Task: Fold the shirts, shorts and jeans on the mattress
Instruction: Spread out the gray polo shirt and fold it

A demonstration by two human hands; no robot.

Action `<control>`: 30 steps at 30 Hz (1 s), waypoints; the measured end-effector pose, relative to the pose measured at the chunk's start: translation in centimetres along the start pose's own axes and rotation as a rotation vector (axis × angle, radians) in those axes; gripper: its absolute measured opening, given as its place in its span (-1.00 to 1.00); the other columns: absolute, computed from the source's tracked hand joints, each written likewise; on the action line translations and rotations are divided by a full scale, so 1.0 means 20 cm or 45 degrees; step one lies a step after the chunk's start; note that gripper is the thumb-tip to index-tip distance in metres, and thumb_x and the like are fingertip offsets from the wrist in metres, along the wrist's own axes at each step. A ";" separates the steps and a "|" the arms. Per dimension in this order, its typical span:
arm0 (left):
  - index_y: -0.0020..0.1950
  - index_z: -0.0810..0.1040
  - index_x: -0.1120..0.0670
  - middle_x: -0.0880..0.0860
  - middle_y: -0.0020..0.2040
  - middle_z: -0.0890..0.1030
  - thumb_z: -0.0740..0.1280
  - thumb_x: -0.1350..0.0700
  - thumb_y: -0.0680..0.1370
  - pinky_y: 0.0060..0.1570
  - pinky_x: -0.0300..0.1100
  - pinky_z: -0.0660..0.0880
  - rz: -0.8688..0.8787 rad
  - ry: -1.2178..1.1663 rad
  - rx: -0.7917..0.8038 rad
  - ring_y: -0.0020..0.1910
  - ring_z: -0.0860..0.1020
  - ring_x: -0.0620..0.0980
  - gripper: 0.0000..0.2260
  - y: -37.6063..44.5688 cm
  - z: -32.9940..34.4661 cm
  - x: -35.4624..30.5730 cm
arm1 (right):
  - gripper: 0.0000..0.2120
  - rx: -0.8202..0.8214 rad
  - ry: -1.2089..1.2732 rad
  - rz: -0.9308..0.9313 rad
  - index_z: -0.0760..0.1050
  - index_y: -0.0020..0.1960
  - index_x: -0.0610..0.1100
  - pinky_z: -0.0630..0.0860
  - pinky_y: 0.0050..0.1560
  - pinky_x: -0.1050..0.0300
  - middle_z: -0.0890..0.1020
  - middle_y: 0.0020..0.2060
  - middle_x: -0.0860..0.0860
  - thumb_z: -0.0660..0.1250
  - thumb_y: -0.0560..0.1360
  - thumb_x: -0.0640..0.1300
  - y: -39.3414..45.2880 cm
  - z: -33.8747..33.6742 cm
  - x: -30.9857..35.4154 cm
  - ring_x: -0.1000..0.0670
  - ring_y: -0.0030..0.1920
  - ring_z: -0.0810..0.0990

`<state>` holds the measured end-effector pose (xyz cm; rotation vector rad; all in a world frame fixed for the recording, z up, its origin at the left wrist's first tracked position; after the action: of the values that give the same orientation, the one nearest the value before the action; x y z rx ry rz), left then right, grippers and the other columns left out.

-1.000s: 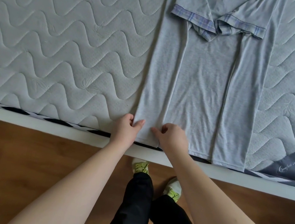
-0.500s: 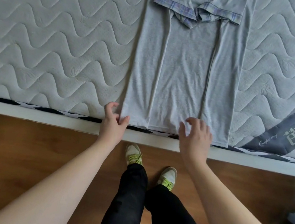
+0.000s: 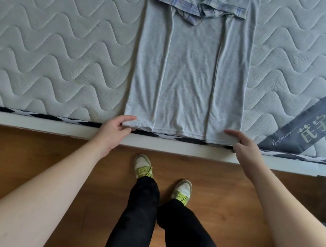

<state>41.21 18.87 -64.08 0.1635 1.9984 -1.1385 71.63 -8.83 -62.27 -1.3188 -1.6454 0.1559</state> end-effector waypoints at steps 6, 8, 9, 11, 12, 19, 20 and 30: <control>0.31 0.55 -0.05 -0.07 0.15 0.53 0.34 0.37 0.47 0.05 -0.37 0.37 0.276 0.539 -0.166 0.11 0.53 -0.07 -0.51 -0.03 -0.05 -0.11 | -0.60 -0.297 -0.792 -0.518 0.59 0.18 -0.01 0.31 0.12 -0.01 0.68 0.00 -0.05 0.38 0.41 -0.34 -0.07 -0.04 0.16 -0.18 -0.11 0.61; 0.28 0.58 0.05 0.03 0.08 0.56 0.39 0.31 0.46 0.09 -0.16 0.42 0.462 0.887 -0.294 0.10 0.52 0.08 -0.60 -0.05 -0.04 -0.21 | -0.67 -0.450 -0.877 -0.626 0.61 0.08 -0.05 0.31 0.10 -0.11 0.66 -0.08 -0.06 0.48 0.36 -0.28 -0.09 -0.05 0.19 -0.19 -0.11 0.60; 0.24 0.60 0.08 0.08 0.04 0.58 0.41 0.29 0.45 0.08 -0.04 0.45 0.530 1.027 -0.344 0.07 0.53 0.15 -0.63 -0.06 -0.03 -0.24 | -0.70 -0.494 -0.876 -0.623 0.62 0.04 -0.06 0.30 0.10 -0.12 0.63 -0.08 -0.07 0.50 0.33 -0.26 -0.09 -0.06 0.20 -0.19 -0.06 0.58; 0.14 0.64 0.12 0.13 -0.03 0.58 0.44 0.28 0.41 0.00 0.07 0.45 0.593 1.208 -0.438 0.00 0.52 0.23 -0.69 -0.07 -0.01 -0.30 | -0.72 -0.525 -0.866 -0.582 0.61 -0.01 -0.09 0.24 0.12 -0.08 0.55 -0.04 -0.10 0.52 0.29 -0.23 -0.06 -0.06 0.20 -0.20 0.04 0.50; 0.07 0.66 0.12 0.15 -0.05 0.56 0.47 0.29 0.38 -0.03 0.08 0.43 0.600 1.269 -0.494 -0.02 0.51 0.24 -0.72 -0.08 -0.01 -0.33 | -0.71 -0.517 -0.879 -0.558 0.60 -0.02 -0.10 0.23 0.14 -0.08 0.52 0.01 -0.11 0.52 0.28 -0.22 -0.05 -0.05 0.20 -0.20 0.08 0.46; -0.13 0.62 0.17 0.18 -0.02 0.60 0.43 0.34 0.32 -0.04 0.03 0.47 1.053 1.753 -0.420 -0.02 0.57 0.19 -0.83 -0.08 0.20 -0.48 | -0.59 -0.434 -1.123 -0.948 0.62 0.04 -0.12 0.32 0.26 -0.11 0.60 0.11 -0.10 0.52 0.21 -0.33 -0.07 0.13 0.35 -0.19 0.17 0.53; -0.16 0.62 0.16 0.14 -0.12 0.60 0.38 0.35 0.34 -0.10 -0.02 0.50 1.151 1.770 -0.384 -0.12 0.59 0.16 -0.86 -0.09 0.23 -0.49 | -0.62 -0.413 -1.132 -1.057 0.63 0.01 -0.14 0.43 0.15 -0.08 0.63 0.01 -0.09 0.53 0.21 -0.34 -0.09 0.16 0.38 -0.19 0.06 0.59; -0.15 0.68 0.24 0.15 -0.26 0.68 0.54 0.48 0.17 -0.43 -0.10 0.57 1.212 1.555 -0.184 -0.33 0.67 0.10 -0.69 -0.14 0.26 -0.49 | -0.85 -0.309 -1.165 -1.210 0.59 -0.23 -0.16 0.49 -0.15 0.07 0.61 -0.42 -0.03 0.51 0.33 -0.35 -0.11 0.19 0.41 -0.14 -0.35 0.59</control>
<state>49.39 15.89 -56.70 1.8524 2.4036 -0.1820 68.09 -1.41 -57.91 -0.4679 -2.9750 -0.0365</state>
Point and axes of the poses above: each hand's wrist, its own y-axis towards the middle knuckle, its own z-axis out of the palm, x = y × z, the point moved 10 cm from there along y, towards the middle knuckle
